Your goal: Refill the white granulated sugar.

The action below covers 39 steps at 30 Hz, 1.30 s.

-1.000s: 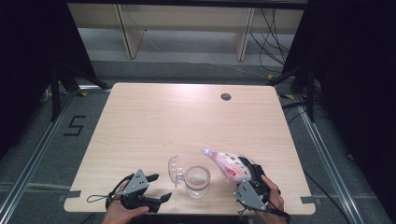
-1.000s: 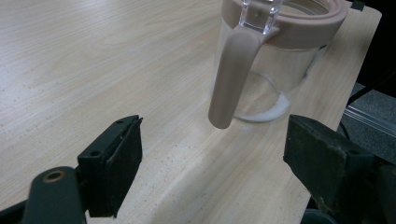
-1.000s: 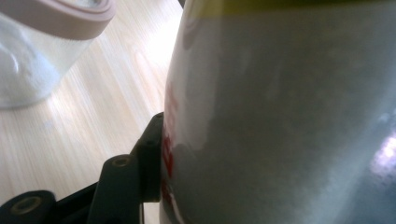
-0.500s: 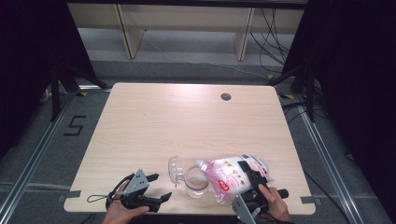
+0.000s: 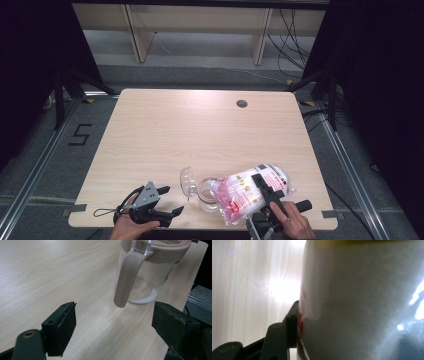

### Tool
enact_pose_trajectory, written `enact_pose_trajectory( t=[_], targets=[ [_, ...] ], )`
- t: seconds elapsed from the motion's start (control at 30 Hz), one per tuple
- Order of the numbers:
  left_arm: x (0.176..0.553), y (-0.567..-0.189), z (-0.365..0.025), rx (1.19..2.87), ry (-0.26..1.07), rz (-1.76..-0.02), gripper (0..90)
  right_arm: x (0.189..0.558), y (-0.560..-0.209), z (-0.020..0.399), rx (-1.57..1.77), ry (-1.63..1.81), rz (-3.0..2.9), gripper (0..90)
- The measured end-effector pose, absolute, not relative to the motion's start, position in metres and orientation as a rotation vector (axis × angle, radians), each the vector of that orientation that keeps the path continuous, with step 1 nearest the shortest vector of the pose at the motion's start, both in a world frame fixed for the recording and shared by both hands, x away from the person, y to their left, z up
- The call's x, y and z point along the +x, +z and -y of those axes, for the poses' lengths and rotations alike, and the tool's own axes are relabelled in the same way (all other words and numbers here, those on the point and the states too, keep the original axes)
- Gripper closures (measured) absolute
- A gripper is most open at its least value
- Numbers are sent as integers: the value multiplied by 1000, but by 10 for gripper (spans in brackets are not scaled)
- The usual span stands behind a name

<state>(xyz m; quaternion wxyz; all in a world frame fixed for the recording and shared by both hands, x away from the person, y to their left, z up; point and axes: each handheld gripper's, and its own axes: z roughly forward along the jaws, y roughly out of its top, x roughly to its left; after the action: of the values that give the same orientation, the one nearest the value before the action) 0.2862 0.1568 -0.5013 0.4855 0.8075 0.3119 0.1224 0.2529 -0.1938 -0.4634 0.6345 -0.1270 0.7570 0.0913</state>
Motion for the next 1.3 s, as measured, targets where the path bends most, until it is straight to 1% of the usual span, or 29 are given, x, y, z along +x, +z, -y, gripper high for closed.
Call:
enact_pose_trajectory(
  t=[0.17,0.23,0.33,0.4,0.5,0.7,0.9,1.07,1.3],
  targets=[
    [286,-501,-157,1966,297,-762,191,252,-463,192,-340,174,-1712,488],
    [288,-501,-158,1994,314,-723,191,254,-464,191,-375,168,-1686,489],
    [286,-502,-157,1981,299,-750,190,253,-463,190,-343,147,-1705,490],
    [287,-501,-157,1982,301,-748,191,255,-462,189,-401,157,-1659,490],
    [287,-502,-157,1986,302,-745,191,252,-466,190,-364,128,-1688,490],
    [286,-502,-156,1976,293,-752,190,254,-462,189,-472,36,-1656,492],
    [286,-502,-156,1978,291,-750,190,253,-467,190,-429,53,-1674,493],
    [287,-502,-156,1985,294,-744,191,254,-462,189,-502,-14,-1643,494],
    [287,-502,-156,1989,285,-744,191,253,-462,187,-497,-34,-1665,499]
  ],
)
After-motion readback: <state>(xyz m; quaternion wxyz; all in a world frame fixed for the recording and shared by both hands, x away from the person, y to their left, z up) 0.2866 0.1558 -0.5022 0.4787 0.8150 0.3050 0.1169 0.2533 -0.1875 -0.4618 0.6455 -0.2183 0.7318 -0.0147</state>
